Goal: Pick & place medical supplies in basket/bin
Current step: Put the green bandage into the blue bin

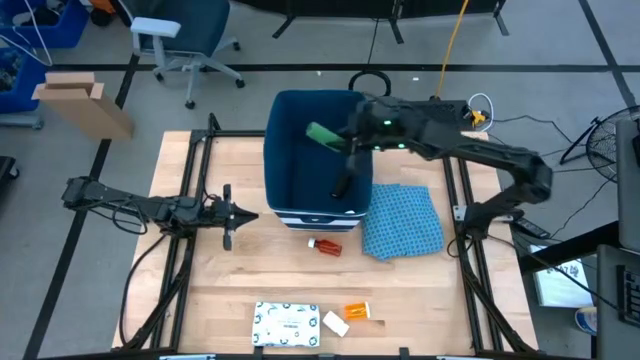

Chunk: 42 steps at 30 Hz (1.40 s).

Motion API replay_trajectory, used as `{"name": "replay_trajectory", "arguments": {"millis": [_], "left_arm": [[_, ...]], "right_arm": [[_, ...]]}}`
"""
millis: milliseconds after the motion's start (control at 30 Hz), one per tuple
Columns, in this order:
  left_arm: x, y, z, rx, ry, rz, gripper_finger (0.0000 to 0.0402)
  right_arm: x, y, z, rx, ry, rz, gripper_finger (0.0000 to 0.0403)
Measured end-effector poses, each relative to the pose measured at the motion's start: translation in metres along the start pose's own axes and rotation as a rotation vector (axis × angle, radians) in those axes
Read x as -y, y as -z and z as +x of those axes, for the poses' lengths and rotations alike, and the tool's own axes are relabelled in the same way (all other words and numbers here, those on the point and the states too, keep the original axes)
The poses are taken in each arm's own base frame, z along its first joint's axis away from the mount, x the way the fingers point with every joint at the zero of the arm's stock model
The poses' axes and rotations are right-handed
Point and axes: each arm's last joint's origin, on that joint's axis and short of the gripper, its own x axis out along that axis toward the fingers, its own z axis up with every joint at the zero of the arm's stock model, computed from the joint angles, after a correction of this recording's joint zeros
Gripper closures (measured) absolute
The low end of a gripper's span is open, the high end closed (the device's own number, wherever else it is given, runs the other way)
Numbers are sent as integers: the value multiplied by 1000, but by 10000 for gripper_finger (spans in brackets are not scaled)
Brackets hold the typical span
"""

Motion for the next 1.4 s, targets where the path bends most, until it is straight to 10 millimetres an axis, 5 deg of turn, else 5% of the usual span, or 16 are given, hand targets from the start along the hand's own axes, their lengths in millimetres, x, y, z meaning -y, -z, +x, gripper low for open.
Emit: {"name": "replay_trajectory", "arguments": {"millis": [433,733,900,1100,1300,1400], "left_arm": [[0,0,0,1,0,18,382],[0,-1,0,6,0,17,382],[0,-1,0,7,0,4,382],[0,-1,0,8,0,2,382],[0,-2,0,15,0,0,382],[0,-2,0,17,0,8,382]], "right_arm": [[-11,81,110,-314,-16,-82,317],[-23,124,148,-448,-67,-74,317],[-27,116,144,-428,-30,-115,317],[-22,82,109,-355,13,-113,317],[-14,14,44,-134,113,-137,317],[-7,-7,30,-83,134,-104,317]]}}
